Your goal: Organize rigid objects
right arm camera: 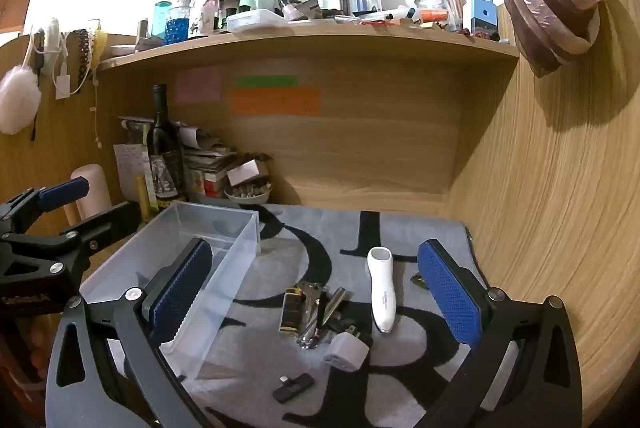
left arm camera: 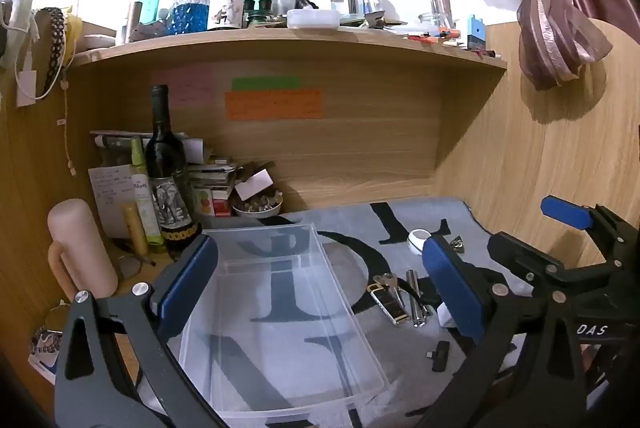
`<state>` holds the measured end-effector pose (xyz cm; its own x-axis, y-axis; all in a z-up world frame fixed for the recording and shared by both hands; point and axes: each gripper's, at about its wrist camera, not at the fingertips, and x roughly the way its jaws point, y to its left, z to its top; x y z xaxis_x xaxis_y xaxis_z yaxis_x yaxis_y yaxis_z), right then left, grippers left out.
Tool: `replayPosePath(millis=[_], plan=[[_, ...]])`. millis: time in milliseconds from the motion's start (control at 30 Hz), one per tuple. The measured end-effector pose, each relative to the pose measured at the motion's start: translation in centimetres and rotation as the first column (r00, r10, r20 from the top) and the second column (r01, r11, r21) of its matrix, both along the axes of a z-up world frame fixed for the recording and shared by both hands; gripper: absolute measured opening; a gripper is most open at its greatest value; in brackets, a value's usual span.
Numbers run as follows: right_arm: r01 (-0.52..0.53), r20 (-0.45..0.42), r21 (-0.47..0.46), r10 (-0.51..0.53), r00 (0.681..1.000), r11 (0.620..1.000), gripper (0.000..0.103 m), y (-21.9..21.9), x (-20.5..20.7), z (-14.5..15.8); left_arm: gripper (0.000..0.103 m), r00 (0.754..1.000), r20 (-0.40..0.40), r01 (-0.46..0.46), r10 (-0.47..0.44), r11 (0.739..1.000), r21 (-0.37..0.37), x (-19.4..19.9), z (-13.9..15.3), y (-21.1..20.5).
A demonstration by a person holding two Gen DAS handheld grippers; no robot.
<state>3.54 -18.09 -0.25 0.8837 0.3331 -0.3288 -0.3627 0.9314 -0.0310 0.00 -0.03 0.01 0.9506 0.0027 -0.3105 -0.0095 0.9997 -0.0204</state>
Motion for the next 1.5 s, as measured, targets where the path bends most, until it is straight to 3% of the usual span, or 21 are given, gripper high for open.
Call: replayPosePath(millis=[1500], plan=[[-0.004,-0.006,-0.014,0.004,1.0,1.0,0.103,0.56,0.39,0.04,0.103,1.0,0.011,0.006,-0.006,1.0,-0.001,0.0,-0.11,-0.04]])
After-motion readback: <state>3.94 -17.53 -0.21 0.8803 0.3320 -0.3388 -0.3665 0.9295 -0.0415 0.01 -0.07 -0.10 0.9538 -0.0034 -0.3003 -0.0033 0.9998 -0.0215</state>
